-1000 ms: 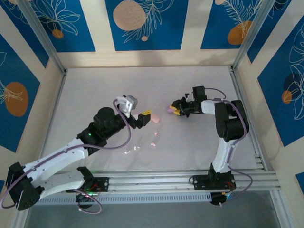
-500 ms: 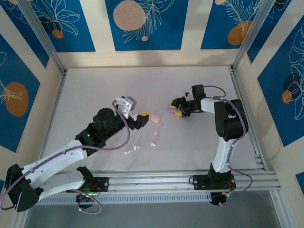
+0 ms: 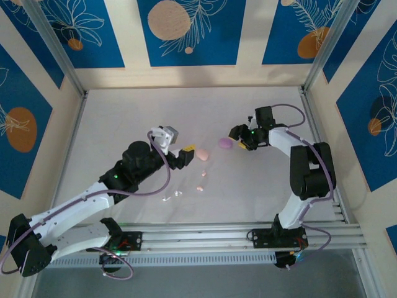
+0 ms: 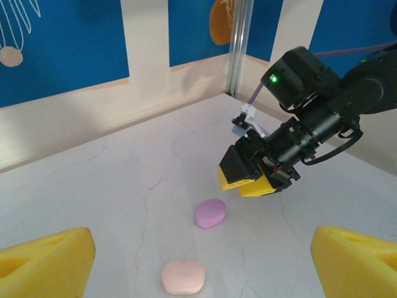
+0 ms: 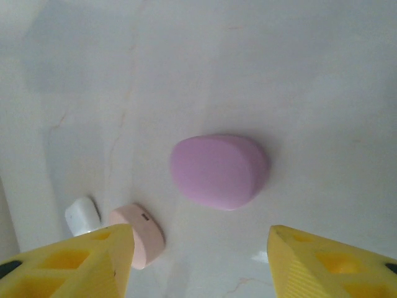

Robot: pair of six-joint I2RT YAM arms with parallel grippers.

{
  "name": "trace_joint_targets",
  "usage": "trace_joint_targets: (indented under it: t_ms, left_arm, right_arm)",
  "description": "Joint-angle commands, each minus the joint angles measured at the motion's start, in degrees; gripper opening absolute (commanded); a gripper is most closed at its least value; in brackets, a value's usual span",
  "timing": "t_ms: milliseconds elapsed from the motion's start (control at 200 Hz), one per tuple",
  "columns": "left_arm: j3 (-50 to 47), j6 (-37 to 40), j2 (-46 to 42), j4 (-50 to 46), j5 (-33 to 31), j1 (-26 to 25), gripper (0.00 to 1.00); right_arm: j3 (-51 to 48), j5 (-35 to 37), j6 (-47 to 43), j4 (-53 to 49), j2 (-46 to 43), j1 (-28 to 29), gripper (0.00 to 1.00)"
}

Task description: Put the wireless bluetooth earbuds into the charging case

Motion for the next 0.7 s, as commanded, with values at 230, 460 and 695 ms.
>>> trace_joint_targets:
  t_ms: [230,460,695]
  left_arm:
    - [-1.1,-6.5,-2.6,-5.6,-6.8,3.6,0.96]
    - [-3.1,-11.1,-5.4,-7.5,-6.3,7.5,0.97]
    - [-3.6,-14.6,-6.3,-8.9,-3.0,10.9,0.98]
  right_arm:
    - [10.7,7.9,-27.1,-9.5,5.1,13.8,0.60]
    - [13.0,11.9,-32.0,-10.2,8.6,18.3,0.64]
    - [13.8,15.9,-37.8,-10.2,9.9,21.0,0.74]
